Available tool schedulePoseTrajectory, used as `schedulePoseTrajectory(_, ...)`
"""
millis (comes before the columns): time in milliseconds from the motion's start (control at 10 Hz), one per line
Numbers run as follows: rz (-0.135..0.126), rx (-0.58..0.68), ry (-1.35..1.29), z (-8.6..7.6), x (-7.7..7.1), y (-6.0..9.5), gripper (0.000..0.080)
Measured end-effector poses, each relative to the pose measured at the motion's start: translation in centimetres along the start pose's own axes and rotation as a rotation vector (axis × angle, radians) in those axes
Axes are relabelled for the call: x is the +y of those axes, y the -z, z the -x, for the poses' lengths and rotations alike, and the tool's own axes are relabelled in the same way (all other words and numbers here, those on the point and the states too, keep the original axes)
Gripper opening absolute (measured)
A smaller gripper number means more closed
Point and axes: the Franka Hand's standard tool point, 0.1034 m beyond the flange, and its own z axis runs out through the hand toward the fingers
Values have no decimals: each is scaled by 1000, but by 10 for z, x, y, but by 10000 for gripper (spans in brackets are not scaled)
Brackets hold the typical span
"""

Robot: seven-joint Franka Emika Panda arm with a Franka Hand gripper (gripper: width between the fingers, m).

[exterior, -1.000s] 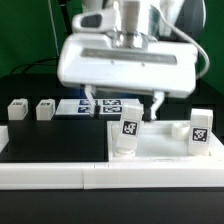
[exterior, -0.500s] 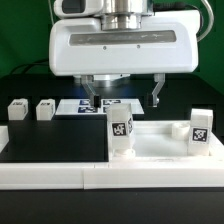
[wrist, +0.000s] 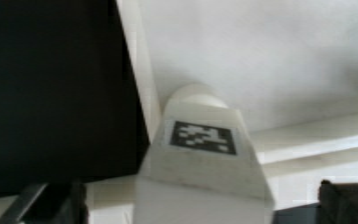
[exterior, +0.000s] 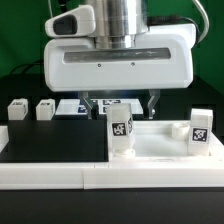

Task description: Assemble square table

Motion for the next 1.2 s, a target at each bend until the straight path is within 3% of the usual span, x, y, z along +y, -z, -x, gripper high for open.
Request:
schedulePoseTrajectory(200,1,0,-16,0,0,0,649)
schedulePoseTrajectory(400,1,-1,-39,0,0,0,393)
schedulePoseTrajectory(500,0,-1,-113,0,-1,-1,393)
schedulePoseTrajectory(600,0,-1,-197,1,-1,-1,291)
schedulePoseTrajectory(1000,0,6,-479,0,-1,-3,291)
schedulePoseTrajectory(1200,-21,49,-704,-7,-5,-3,291)
